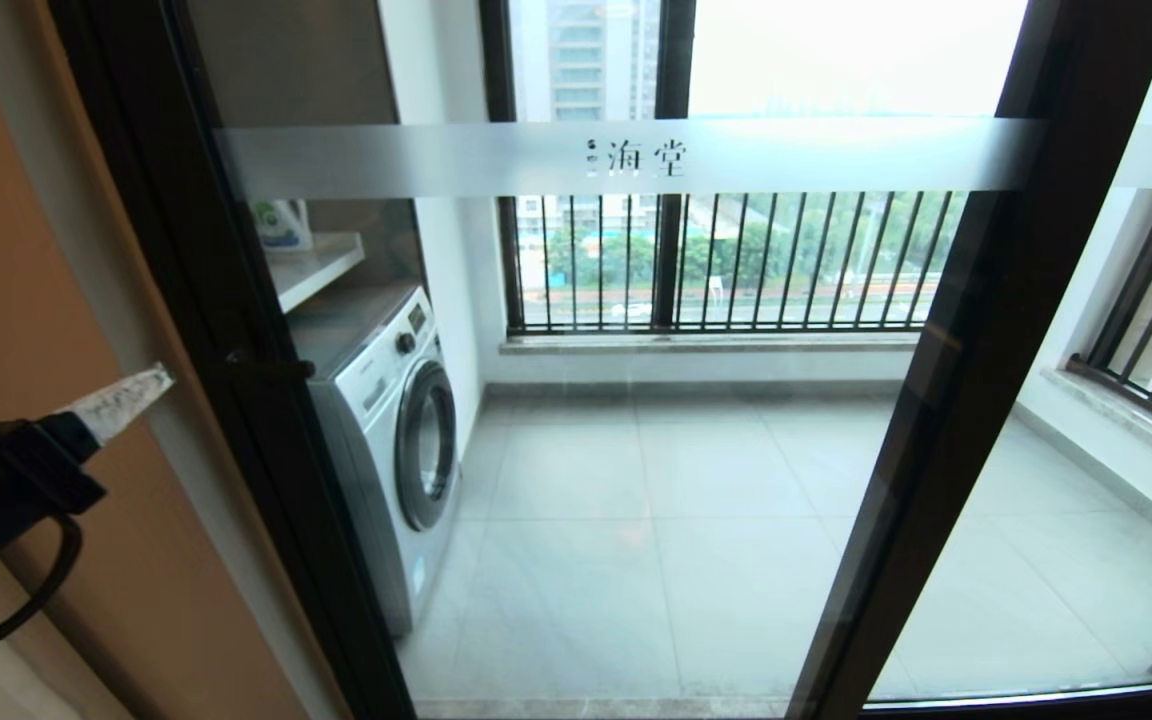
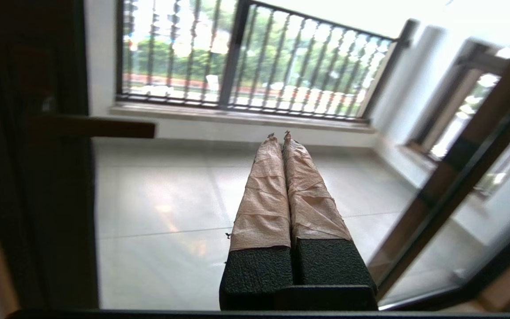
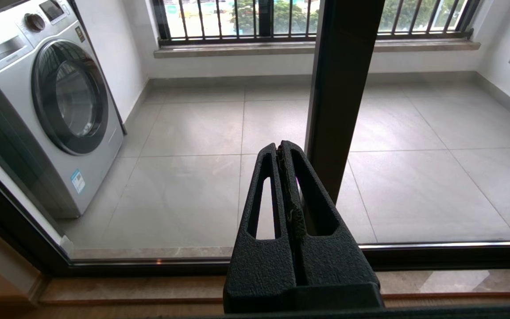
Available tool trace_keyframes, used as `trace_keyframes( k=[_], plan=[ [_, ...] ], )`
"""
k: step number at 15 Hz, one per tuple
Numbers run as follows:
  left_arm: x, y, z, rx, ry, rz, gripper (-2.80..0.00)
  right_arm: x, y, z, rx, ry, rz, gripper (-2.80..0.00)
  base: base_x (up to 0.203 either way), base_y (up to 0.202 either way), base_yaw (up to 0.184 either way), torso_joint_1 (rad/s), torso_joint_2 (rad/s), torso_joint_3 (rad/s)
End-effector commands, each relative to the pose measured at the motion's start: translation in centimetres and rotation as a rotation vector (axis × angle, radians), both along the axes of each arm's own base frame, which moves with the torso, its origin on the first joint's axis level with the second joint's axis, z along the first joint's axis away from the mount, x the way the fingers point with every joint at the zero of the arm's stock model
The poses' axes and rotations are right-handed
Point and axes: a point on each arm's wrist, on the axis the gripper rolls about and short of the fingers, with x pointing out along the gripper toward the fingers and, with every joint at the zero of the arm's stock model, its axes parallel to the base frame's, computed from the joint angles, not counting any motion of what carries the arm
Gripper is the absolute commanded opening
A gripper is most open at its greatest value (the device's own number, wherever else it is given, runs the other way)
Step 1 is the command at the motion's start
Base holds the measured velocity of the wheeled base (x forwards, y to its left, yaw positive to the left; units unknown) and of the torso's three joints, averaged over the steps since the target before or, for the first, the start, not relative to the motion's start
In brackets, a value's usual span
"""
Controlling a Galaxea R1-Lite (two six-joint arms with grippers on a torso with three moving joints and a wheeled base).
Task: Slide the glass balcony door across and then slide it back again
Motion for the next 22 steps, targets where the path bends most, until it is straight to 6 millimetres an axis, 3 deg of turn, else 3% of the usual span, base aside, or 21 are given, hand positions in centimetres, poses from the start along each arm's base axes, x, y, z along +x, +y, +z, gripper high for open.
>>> trace_keyframes(
  k=[1, 5, 7, 10, 14, 17, 20, 22],
  plan=[
    [-7.9, -1.8, 4.1, -0.053, -0.068, -0.177, -2.80, 0.0, 0.0, 0.0, 0.000, 0.001, 0.001, -2.80, 0.000, 0.000, 0.000, 0.000, 0.00, 0.000],
    [-15.5, -3.8, 5.6, -0.064, 0.036, -0.554, -2.80, 0.0, 0.0, 0.0, 0.000, 0.000, 0.001, -2.80, 0.000, 0.000, 0.000, 0.000, 0.00, 0.000],
    [-19.6, -4.5, 5.0, -0.045, 0.080, -0.713, -2.80, 0.0, 0.0, 0.0, 0.000, 0.000, 0.001, -2.80, 0.000, 0.000, 0.000, 0.000, 0.00, 0.000],
    [-23.4, -4.0, 3.6, -0.024, 0.111, -0.945, -2.80, 0.0, 0.0, 0.0, 0.000, 0.000, 0.001, -2.80, 0.000, 0.000, 0.000, 0.000, 0.00, 0.000],
    [-24.4, -4.2, 0.5, -0.041, 0.111, -0.878, -2.80, 0.0, 0.0, 0.0, 0.000, 0.000, 0.001, -2.80, 0.000, 0.000, 0.000, 0.000, 0.00, 0.000],
    [-22.9, -4.0, -1.9, -0.090, 0.095, -0.672, -2.80, 0.0, 0.0, 0.0, 0.000, 0.000, 0.001, -2.80, 0.000, 0.000, 0.000, 0.000, 0.00, 0.000],
    [-20.4, -3.4, -5.2, 0.111, -0.012, -0.216, -2.80, 0.0, 0.0, 0.0, 0.000, 0.000, 0.001, -2.80, 0.000, 0.000, 0.000, 0.000, 0.00, 0.000],
    [-20.0, -2.9, -5.6, 0.163, -0.024, 0.037, -2.80, 0.0, 0.0, 0.0, 0.000, 0.000, 0.001, -2.80, 0.000, 0.000, 0.000, 0.000, 0.00, 0.000]
  ],
)
